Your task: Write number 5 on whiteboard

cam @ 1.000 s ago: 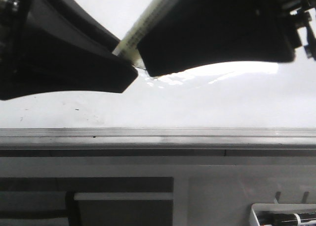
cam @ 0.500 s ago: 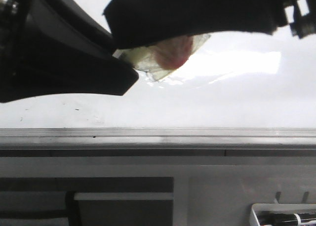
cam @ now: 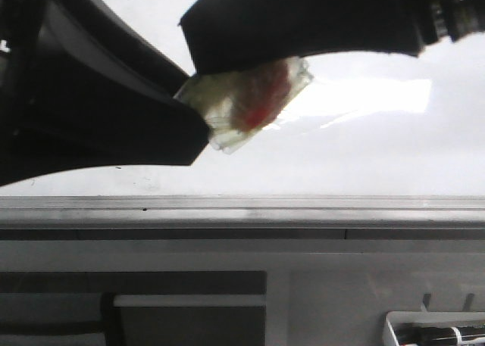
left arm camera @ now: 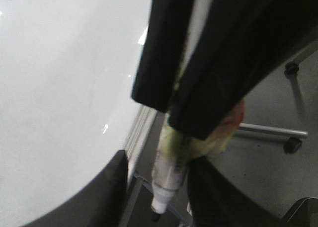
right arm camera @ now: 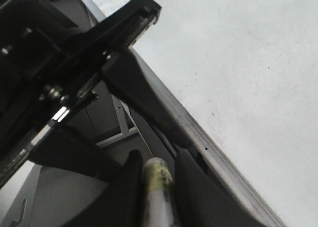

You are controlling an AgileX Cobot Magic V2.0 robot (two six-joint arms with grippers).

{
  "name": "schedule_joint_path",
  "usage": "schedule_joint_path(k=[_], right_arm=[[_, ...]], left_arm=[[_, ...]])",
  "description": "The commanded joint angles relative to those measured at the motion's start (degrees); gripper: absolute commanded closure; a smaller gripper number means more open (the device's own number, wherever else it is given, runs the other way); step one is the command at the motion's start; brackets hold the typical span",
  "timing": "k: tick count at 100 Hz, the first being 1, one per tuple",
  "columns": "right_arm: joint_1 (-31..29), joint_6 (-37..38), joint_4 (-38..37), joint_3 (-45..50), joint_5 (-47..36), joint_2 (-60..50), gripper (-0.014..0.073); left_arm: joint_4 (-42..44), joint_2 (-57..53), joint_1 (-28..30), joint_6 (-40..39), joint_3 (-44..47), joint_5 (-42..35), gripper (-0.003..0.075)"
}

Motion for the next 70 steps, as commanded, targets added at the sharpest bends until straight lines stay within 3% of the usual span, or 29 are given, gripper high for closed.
schedule_joint_path(k=[1, 18, 38, 49, 58, 70], right_arm=[[-0.50, 0.24, -0.88, -2.07, -2.52, -0.44, 0.0656], [-4.22, 0.24, -2.37, -2.07, 0.17, -1.44, 0.0654], [-8.56, 0.24, -2.66, -2.07, 0.99, -4.51, 0.0655], [-9.41, 0.24, -6.70, -2.07, 0.88, -5.69, 0.0655], [-9.79, 0.24, -9.21, -2.07, -0.47, -5.40, 0.0655], [-10.27, 0.24, -11.58, -2.07, -4.47, -3.98, 0.0654]], left_arm=[[-3.87, -2.44, -0.36, -0.46, -1.96, -5.05, 0.0266], [-8.80, -9.23, 1.45, -0.46, -1.96, -5.36, 0.0262], [-14.22, -21.71, 11.48, -0.46, 0.16, -5.13, 0.0262], [-17.58, -27.79, 16.78, -0.46, 3.57, -5.05, 0.0277], [-23.19, -32.40, 20.93, -0.46, 7.03, -5.05, 0.0361], [-29.36, -36.51, 25.00, -0.46, 12.39, -4.87, 0.0537]])
